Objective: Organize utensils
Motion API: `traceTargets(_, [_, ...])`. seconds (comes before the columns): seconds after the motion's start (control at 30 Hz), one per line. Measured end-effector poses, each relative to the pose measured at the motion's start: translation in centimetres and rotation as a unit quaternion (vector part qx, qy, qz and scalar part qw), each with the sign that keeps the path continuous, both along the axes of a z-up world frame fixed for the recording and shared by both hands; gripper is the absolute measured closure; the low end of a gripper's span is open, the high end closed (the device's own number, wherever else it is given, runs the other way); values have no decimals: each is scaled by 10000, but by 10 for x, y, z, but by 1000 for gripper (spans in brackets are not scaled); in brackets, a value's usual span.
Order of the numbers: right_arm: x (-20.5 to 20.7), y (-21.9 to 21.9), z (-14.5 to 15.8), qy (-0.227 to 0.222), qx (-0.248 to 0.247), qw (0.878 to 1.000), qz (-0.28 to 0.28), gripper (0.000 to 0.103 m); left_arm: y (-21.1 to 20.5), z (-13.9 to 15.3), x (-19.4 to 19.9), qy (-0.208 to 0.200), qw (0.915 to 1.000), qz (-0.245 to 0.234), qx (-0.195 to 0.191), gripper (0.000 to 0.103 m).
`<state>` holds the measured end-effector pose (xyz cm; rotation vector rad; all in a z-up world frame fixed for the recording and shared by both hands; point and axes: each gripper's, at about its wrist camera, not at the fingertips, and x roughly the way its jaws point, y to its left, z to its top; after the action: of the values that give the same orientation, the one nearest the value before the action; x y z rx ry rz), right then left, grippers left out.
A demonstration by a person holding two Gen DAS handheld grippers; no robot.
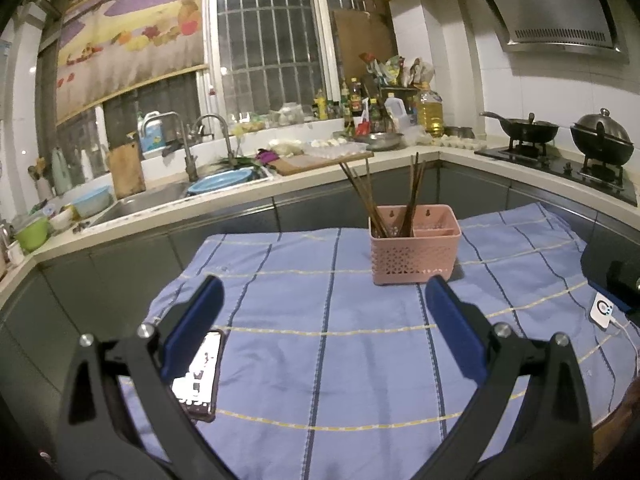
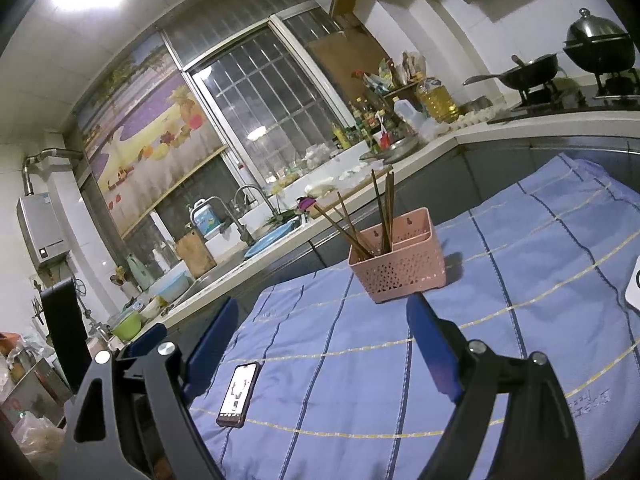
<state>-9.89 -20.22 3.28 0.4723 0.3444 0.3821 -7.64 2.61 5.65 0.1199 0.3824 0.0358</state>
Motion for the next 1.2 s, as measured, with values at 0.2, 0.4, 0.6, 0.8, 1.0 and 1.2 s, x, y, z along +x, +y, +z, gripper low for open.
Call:
traceTargets(0.2, [5,1,-2,41,-177,9997,-182,18,-3,-4,6,144,9999,-87,18,6])
traceTargets(0.4, [16,-4,-4,43,-563,9956,-742,7,-4,-13,26,465,9984,-294,-101,6])
traceTargets(0.6, [32,-8,-19,316,-667,9934,-873,7,-7,-37,55,922,9942,-514,-212,6])
traceTargets(0.8, [48,-5,-31,500,-782,9917,-891,7,-4,-56,77,1113,9918,-516,-354,6])
traceTargets(1.0, [60,0,-39,605,-892,9901,-894,7,-2,-69,93,1222,9916,-328,-272,6])
traceTargets(1.2, [70,-1,-49,777,-941,9888,-855,7,-2,-81,102,1317,9907,-251,-231,6])
